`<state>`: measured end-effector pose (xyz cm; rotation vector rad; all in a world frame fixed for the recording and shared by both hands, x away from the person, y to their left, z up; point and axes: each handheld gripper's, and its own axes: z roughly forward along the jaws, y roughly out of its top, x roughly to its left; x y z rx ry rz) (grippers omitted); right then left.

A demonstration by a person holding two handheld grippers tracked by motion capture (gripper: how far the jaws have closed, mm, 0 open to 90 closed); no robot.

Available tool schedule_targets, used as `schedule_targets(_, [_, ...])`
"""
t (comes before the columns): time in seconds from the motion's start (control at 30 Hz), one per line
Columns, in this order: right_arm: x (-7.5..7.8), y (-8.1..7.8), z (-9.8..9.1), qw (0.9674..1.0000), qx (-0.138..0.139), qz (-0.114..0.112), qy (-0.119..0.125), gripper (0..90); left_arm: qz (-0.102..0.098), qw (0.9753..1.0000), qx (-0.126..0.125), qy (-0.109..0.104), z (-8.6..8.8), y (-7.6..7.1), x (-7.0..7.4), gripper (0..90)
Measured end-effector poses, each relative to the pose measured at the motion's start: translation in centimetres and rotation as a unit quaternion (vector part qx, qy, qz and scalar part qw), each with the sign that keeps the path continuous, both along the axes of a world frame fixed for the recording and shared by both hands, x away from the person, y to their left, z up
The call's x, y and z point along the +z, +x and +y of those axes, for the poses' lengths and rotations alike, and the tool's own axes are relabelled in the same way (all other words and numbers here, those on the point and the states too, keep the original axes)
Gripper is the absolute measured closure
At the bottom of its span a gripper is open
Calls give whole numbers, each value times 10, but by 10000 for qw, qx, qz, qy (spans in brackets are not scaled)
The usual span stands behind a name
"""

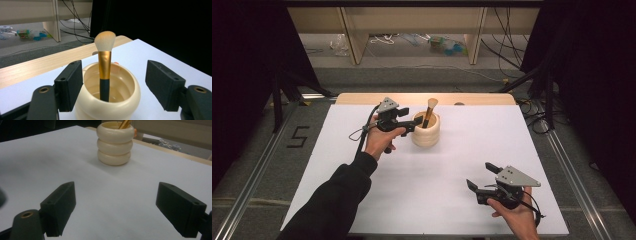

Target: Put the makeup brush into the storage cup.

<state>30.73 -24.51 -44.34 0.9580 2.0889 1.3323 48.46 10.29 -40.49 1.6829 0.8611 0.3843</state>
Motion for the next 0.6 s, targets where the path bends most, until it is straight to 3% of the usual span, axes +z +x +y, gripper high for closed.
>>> schedule_targets(0.03, [0,0,0,10000,-7,7,-5,171,-23,10000,-25,11,2,-2,0,297])
schedule_targets(0.07, [-1,2,0,9999,-9,-129,12,171,-26,10000,-25,11,3,-3,0,296])
schedule_targets(0.4, [-1,1,0,9999,-17,-118,10,171,-211,9996,-205,50,16,-25,-1,279])
schedule_targets(0.6, [0,1,-1,10000,-43,-77,-37,171,-279,9991,-294,-86,24,-44,-4,250])
